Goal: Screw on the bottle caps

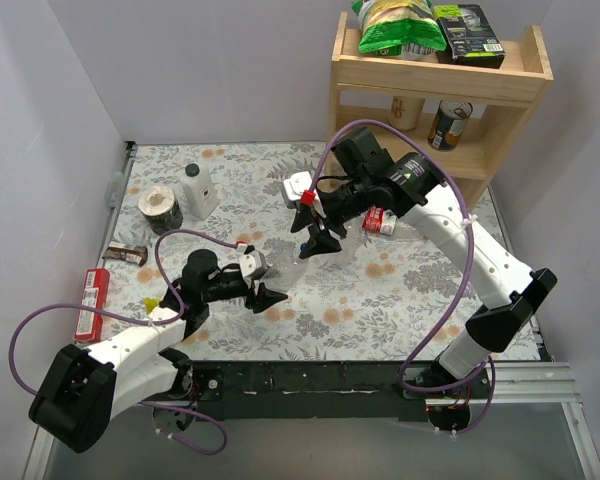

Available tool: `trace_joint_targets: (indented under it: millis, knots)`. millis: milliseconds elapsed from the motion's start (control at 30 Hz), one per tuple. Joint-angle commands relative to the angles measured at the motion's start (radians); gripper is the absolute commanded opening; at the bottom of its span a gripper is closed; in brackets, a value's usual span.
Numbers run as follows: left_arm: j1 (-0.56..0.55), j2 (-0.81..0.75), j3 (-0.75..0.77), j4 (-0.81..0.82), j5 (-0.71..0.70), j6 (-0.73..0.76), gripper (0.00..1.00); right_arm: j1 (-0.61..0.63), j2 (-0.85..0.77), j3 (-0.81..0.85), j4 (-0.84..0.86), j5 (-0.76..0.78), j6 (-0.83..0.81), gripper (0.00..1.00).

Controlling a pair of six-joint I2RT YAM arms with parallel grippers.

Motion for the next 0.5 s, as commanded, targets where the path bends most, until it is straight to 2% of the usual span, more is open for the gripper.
trace_joint_targets:
  millis: [0,267,467]
  knots:
    - [-0.008,-0.032,-0.019,0.078,0.03,0.041,0.0,-0.041,0.028,0.06,-0.03,-0.043,0.011,0.61]
    - [-0.008,-0.036,-0.022,0.069,0.026,0.029,0.0,-0.055,0.04,0.083,-0.049,-0.073,0.034,0.62]
    - [-0.008,-0.027,-0.019,0.059,0.015,0.013,0.0,-0.056,0.019,0.163,-0.049,-0.087,0.045,0.69]
